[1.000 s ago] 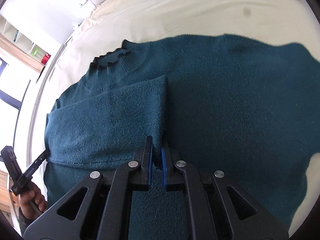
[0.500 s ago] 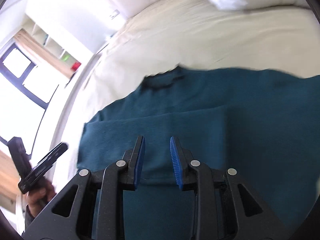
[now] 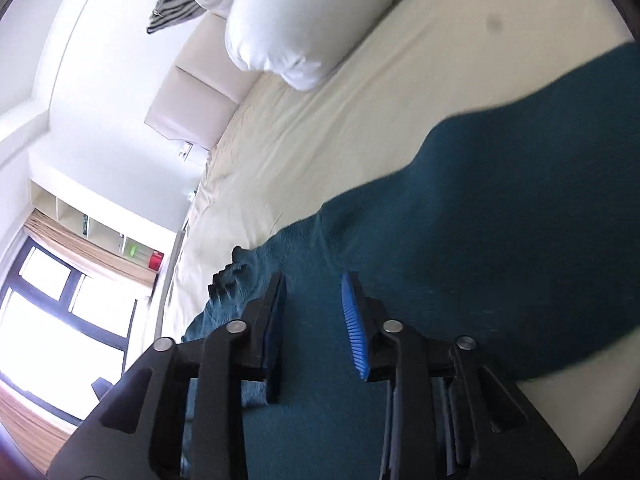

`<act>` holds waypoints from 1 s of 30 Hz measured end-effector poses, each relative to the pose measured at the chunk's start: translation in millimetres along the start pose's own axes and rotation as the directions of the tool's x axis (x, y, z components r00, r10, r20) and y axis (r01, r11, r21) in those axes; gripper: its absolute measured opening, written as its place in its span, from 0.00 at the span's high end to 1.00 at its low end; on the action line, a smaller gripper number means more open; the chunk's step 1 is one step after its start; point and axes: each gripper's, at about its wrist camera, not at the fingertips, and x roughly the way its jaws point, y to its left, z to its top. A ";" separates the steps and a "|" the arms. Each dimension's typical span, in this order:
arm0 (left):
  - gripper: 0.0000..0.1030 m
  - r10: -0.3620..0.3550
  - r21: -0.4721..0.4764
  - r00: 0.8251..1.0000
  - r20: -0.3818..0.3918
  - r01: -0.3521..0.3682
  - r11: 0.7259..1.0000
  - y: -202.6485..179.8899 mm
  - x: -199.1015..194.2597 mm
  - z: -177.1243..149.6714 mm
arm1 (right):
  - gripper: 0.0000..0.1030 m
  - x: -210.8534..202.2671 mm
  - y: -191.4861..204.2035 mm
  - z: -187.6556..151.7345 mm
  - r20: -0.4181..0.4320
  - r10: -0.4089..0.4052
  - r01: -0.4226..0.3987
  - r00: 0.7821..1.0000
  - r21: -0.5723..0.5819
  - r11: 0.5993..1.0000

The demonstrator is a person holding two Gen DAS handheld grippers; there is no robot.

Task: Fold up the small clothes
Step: 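Grasp the other sleeve cuff with the right gripper and lift it, then fold the held sleeve across the body toward the left gripper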

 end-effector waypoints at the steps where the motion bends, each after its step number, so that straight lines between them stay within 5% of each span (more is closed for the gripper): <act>1: 0.26 -0.013 -0.002 1.000 0.012 0.013 1.000 -6.6 -8.7 -2.2 | 0.44 -21.9 -7.6 2.8 0.045 -0.024 0.024 0.999 0.003 1.000; 3: 0.22 -0.061 -0.017 0.998 0.016 0.061 0.998 -17.9 -23.1 -10.0 | 0.26 -67.5 -33.6 10.3 0.152 -0.082 0.076 0.985 0.044 0.996; 8: 0.17 -0.209 -0.099 0.978 -0.025 0.205 0.974 -46.9 -31.2 -41.2 | 0.26 -150.0 -140.5 31.3 0.226 -0.336 0.239 0.914 0.367 0.899; 10: 0.17 -0.234 -0.137 0.970 -0.060 0.225 0.965 -56.4 -24.6 -56.3 | 0.27 -175.9 -182.8 33.3 0.255 -0.368 0.207 0.894 0.494 0.844; 12: 0.17 -0.238 -0.152 0.966 -0.104 0.221 0.963 -64.5 -15.2 -69.5 | 0.39 -194.9 -216.2 41.6 0.292 -0.324 0.115 0.900 0.557 0.822; 15: 0.17 -0.259 -0.176 0.955 -0.145 0.233 0.956 -75.4 -8.3 -85.5 | 0.41 -194.5 -238.5 58.9 0.320 -0.293 0.054 0.901 0.588 0.807; 19: 0.17 -0.271 -0.165 0.947 -0.170 0.244 0.956 -84.0 -6.0 -92.4 | 0.46 -158.6 -239.1 82.6 0.301 -0.306 0.095 0.903 0.554 0.827; 21: 0.17 -0.279 -0.171 0.946 -0.164 0.251 0.953 -81.0 -7.2 -91.1 | 0.76 -143.8 -243.3 96.6 0.273 -0.327 0.131 0.905 0.553 0.823; 23: 0.17 -0.280 -0.182 0.947 -0.156 0.251 0.951 -76.7 -7.8 -89.2 | 0.91 -134.0 -245.4 106.5 0.251 -0.352 0.162 0.902 0.558 0.814; 27: 0.17 -0.294 -0.209 0.946 -0.137 0.262 0.942 -66.3 -10.3 -89.1 | 0.93 -133.2 -190.8 121.3 0.264 -0.398 0.267 0.879 0.419 0.868; 30: 0.17 -0.305 -0.235 0.944 -0.124 0.271 0.934 -57.2 -12.3 -88.4 | 0.93 -110.9 -111.1 125.5 0.259 -0.416 0.377 0.871 0.188 0.907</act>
